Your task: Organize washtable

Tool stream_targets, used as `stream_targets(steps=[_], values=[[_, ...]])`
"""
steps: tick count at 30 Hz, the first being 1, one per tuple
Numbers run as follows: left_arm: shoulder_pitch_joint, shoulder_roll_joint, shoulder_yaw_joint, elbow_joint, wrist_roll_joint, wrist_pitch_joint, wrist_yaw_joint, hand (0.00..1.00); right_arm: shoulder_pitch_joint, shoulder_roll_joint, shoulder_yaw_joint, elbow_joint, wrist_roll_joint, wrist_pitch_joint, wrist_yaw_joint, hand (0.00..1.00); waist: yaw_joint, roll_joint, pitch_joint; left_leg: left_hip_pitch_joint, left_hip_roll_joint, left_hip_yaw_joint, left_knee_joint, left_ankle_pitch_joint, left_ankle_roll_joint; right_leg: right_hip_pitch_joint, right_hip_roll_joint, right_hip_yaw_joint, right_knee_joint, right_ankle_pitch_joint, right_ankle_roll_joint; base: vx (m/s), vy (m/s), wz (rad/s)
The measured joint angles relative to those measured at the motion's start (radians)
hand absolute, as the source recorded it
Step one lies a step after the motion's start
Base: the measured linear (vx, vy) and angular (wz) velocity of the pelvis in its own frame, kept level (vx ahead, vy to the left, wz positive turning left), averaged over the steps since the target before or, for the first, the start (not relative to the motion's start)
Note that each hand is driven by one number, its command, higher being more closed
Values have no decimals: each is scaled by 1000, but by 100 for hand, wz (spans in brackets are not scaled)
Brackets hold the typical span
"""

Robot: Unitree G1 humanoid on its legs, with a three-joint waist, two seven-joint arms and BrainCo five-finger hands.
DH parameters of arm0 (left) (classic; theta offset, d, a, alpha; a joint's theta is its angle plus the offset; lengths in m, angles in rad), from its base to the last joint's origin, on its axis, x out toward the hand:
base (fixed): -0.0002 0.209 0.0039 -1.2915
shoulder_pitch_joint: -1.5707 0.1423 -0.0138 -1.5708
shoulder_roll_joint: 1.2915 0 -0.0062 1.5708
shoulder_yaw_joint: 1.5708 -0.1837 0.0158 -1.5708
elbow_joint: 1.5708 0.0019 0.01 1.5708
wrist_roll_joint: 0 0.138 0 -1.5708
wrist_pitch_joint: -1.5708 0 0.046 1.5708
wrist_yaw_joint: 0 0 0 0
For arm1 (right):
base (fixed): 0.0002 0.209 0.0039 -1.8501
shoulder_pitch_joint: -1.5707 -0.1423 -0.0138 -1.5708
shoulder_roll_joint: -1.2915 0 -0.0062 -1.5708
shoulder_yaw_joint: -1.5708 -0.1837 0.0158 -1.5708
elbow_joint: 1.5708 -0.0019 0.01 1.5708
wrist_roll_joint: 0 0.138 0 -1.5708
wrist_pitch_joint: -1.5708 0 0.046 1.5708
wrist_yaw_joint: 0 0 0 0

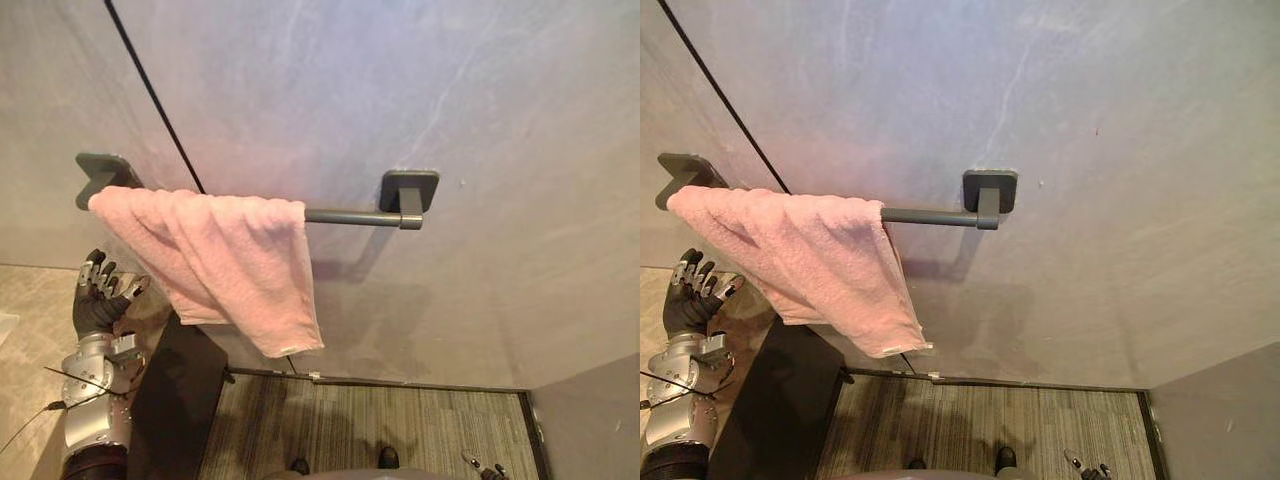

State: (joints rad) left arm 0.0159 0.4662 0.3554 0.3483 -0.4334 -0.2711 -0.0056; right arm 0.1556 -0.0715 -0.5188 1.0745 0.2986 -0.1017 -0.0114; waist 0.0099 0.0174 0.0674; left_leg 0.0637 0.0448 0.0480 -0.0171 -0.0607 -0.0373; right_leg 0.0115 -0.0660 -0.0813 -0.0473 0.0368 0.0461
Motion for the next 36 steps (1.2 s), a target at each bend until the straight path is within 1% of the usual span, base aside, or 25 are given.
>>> stream_targets(steps=[3, 6, 9, 13, 23, 25, 27, 29, 31, 32, 34, 36], values=[[0, 21, -2, 2, -52, 1, -35, 0, 1, -1, 12, 0, 0, 0, 14, 0, 1, 1, -2, -1, -1, 6, 1, 0, 0, 1, -1, 3, -10, 10, 1, -48, 1, -6], [3, 44, -9, 2, -78, 1, -59, 0, 5, -3, 19, 0, 0, 0, 16, 0, 2, 4, -10, -1, -3, 7, 2, 0, 0, 1, -3, 3, -11, 11, 3, -48, 0, -1], [5, 78, -13, 2, -92, 1, -84, 0, 7, -8, 19, 0, -7, 0, 17, 0, 4, 7, -13, -2, -5, 7, 2, 0, 0, 2, -5, 4, -16, 15, 5, -36, 0, -1], [7, 96, -13, 2, -104, 1, -98, 0, 7, -17, 17, 1, -19, 1, 17, 0, 6, 10, -16, -6, -7, 6, 2, 0, 0, 3, -7, 3, -25, 22, 5, 0, 0, 0], [30, 97, -6, -23, -107, 1, -108, 0, 5, -18, 17, 1, -25, 1, 19, 0, 6, 10, -21, -6, -8, 6, 2, 0, 0, 3, -7, 3, -25, 22, 5, -4, -1, 0], [50, 97, -3, -50, -109, 1, -132, 0, 5, -19, 17, 1, -25, 1, 31, 0, 6, 9, -22, -6, -8, 6, 2, 0, 0, 3, -7, 2, -25, 22, 5, -16, -4, 0], [60, 97, -3, -77, -140, 1, -164, 0, 5, -21, 21, 1, -25, 1, 37, 0, 6, 8, -23, -5, -8, 5, 2, 0, 0, 3, -7, 2, -24, 21, 5, -35, -8, 0], [72, 98, -7, -97, -156, 1, -181, 0, 4, -23, 26, 1, -26, 1, 38, 0, 5, 8, -26, -5, -8, 5, 2, 0, 0, 3, -7, 2, -24, 21, 5, 0, 0, 0], [94, 110, -40, -116, -186, 3, -213, 0, 4, -27, 29, 1, -26, 1, 38, 0, 6, 8, -30, -5, -8, 5, 2, 0, 1, 3, -8, 1, -24, 21, 5, 0, 0, 0], [98, 115, -49, -116, -186, 4, -215, 0, 4, -28, 32, 1, -26, 1, 39, 0, 6, 7, -30, -5, -8, 5, 2, 0, 1, 3, -8, 1, -24, 21, 5, 0, 0, 0], [122, 134, -91, -120, -189, 18, -239, 0, 4, -38, 68, 1, -26, 2, 41, 0, 5, 5, -31, -5, -8, 5, 3, 0, 1, 3, -8, 1, -24, 21, 5, 0, 0, 0], [133, 135, -125, -126, -193, 27, -257, 0, 4, -41, 70, 2, -26, 3, 42, 0, 5, 4, -32, -5, -9, 5, 3, 0, 1, 3, -8, 1, -24, 21, 5, 0, 0, 0]])
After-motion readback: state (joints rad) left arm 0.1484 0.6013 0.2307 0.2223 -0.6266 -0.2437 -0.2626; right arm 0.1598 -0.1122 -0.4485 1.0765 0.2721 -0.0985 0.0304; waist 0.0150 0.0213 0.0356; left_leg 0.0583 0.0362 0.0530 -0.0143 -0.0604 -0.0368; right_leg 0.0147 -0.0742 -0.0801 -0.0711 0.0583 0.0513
